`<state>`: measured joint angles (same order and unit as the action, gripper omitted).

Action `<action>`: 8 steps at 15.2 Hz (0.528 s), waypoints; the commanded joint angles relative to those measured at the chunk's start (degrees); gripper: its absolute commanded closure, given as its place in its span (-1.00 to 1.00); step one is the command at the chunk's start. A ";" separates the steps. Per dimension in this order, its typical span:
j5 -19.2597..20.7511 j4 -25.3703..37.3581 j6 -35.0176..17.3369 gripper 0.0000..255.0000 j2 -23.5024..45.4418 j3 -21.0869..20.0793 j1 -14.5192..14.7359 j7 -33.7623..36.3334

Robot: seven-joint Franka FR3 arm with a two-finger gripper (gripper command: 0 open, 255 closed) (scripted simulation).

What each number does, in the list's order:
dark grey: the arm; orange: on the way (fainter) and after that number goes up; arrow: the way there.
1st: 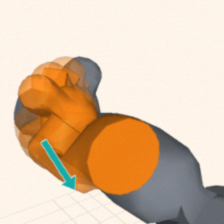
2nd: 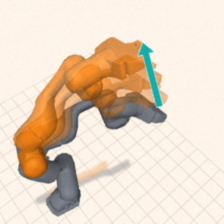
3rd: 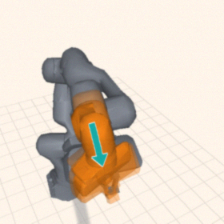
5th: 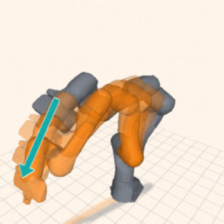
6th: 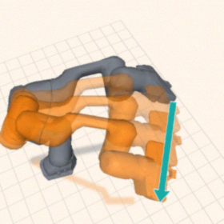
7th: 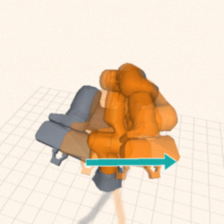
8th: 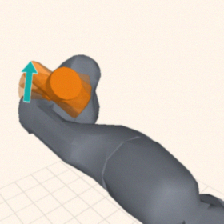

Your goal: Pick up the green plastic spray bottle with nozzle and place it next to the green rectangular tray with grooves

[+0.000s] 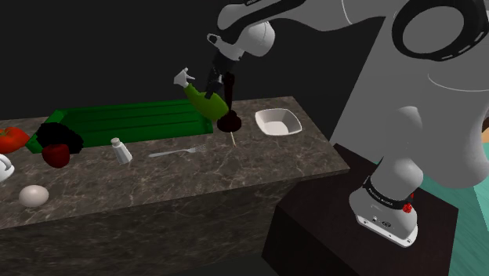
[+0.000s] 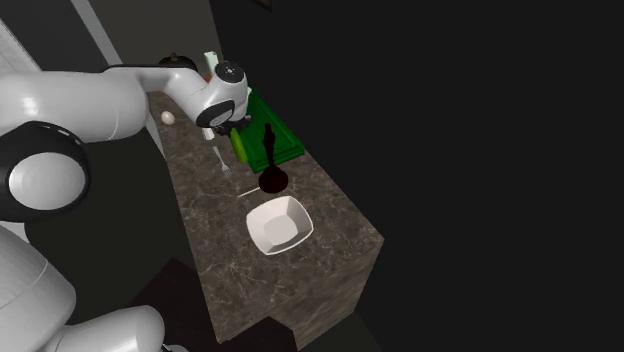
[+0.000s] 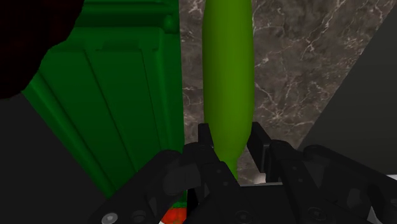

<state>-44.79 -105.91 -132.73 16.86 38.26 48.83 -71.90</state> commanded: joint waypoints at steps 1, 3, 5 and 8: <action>-1.21 -0.56 -0.93 1.00 0.75 -0.45 -0.25 -1.09; -2.40 -1.07 -1.76 1.00 1.49 -0.91 -0.56 -2.22; -3.63 -1.52 -2.55 1.00 2.27 -1.39 -0.90 -3.37; -5.52 -2.09 -3.69 1.00 3.50 -2.16 -1.45 -5.13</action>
<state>-49.63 -107.86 -136.01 19.91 36.38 47.54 -76.48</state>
